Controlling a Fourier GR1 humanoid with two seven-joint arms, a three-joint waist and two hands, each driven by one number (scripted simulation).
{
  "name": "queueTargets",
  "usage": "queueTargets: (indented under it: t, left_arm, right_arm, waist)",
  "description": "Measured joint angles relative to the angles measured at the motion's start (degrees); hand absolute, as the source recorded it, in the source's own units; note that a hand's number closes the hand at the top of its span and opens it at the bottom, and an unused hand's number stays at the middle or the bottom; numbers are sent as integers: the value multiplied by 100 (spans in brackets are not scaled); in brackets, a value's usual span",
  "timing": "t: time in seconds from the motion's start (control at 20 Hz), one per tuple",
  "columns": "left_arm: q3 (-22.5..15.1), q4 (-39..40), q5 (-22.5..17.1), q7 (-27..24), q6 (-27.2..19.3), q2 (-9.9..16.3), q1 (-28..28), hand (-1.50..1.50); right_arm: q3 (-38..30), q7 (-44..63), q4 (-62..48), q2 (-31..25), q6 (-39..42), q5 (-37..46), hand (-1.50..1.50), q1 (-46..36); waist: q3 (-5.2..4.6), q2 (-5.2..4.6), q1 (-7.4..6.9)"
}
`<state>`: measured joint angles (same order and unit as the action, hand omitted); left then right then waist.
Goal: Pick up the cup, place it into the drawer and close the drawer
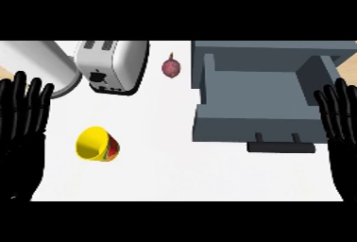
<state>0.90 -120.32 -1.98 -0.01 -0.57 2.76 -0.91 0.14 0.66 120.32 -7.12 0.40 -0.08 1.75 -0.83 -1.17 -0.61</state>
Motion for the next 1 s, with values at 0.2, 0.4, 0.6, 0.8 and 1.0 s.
queueTargets:
  t: [0.2, 0.4, 0.6, 0.8, 1.0]
  left_arm:
    - [-5, 86, -821, -74, 914, 404, -8, -150]
    - [-113, 467, -1987, 72, 2072, 894, 95, -150]
    - [244, 1186, -3277, 319, 3008, 1473, 119, -150]
    - [634, 2285, -3933, 347, 3824, 1965, -209, -150]
    - [842, 3305, -3639, 71, 4426, 2082, -520, -150]
  right_arm:
    - [18, -57, -46, 53, -13, 1, -150, -79]
    - [146, 26, -107, 4, 156, -90, -150, -132]
    - [297, 239, -227, -53, 328, -161, -150, -195]
    - [215, 372, -414, -129, 473, -313, -150, -388]
    - [74, 493, -600, -161, 517, -399, -150, -711]
  waist:
    - [45, 67, 49]
    - [52, 65, 73]
    - [64, 76, 68]
    - [73, 88, 85]
    - [78, 98, 85]
